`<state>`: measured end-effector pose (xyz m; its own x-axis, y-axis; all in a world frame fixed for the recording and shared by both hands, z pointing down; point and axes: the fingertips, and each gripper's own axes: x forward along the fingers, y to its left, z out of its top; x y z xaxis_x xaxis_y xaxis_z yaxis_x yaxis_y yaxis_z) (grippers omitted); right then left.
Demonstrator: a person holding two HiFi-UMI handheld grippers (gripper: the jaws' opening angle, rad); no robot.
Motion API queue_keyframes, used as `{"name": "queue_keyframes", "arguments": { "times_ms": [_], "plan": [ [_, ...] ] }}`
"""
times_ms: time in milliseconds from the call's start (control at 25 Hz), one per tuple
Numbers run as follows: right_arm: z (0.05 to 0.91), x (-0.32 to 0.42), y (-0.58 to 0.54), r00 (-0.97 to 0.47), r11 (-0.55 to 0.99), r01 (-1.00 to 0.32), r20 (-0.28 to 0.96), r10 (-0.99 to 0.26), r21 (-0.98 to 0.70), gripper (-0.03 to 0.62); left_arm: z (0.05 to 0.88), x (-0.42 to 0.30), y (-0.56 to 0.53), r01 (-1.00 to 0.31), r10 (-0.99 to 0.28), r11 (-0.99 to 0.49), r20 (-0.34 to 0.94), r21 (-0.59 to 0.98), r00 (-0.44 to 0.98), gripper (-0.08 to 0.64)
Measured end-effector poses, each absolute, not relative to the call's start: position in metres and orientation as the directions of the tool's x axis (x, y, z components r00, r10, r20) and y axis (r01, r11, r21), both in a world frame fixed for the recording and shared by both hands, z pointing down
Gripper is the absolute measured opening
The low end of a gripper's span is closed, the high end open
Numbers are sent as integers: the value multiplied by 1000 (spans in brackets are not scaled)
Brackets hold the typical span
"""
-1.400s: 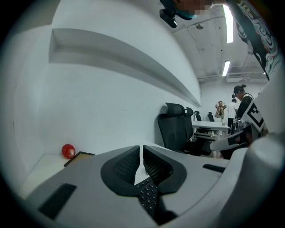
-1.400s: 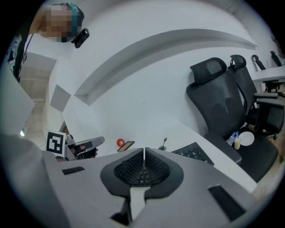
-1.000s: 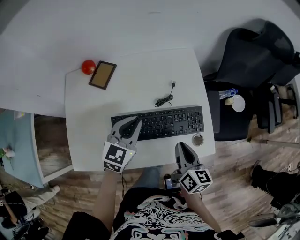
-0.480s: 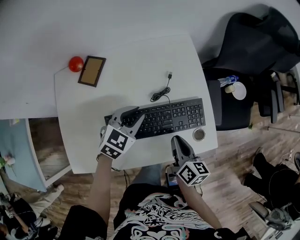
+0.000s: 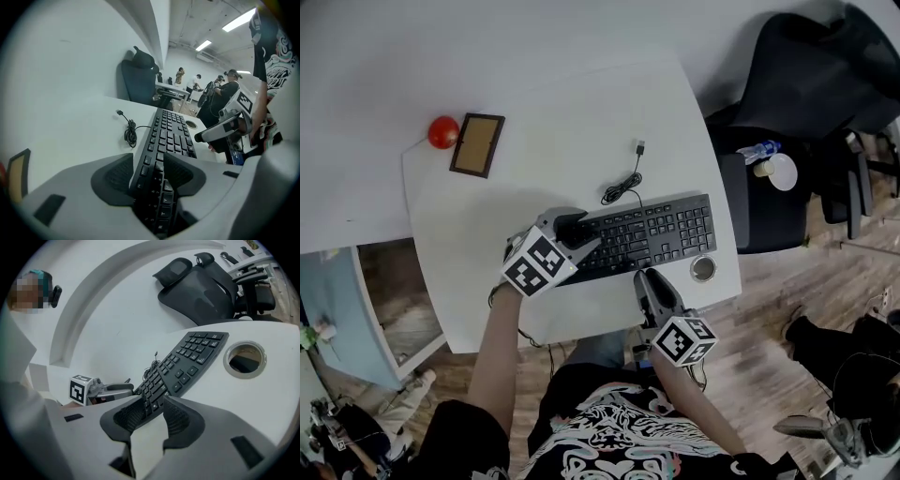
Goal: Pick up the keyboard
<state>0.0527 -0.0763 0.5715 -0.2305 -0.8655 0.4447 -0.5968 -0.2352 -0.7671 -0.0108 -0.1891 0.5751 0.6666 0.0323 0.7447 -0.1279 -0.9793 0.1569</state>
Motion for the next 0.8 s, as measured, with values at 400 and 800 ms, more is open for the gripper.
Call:
{"name": "queue_keyframes", "arguments": {
  "times_ms": [400,800],
  "plan": [
    [594,47,-73,-203,-437,-449,565,-799,-779,173,591,3,-190,27,238,-962,788,271,568,232],
    [597,47,-86,-184,-473,-328,547,-817,-817,173,602,8,-186,66,427,-887,759,456,491,236]
  ]
}}
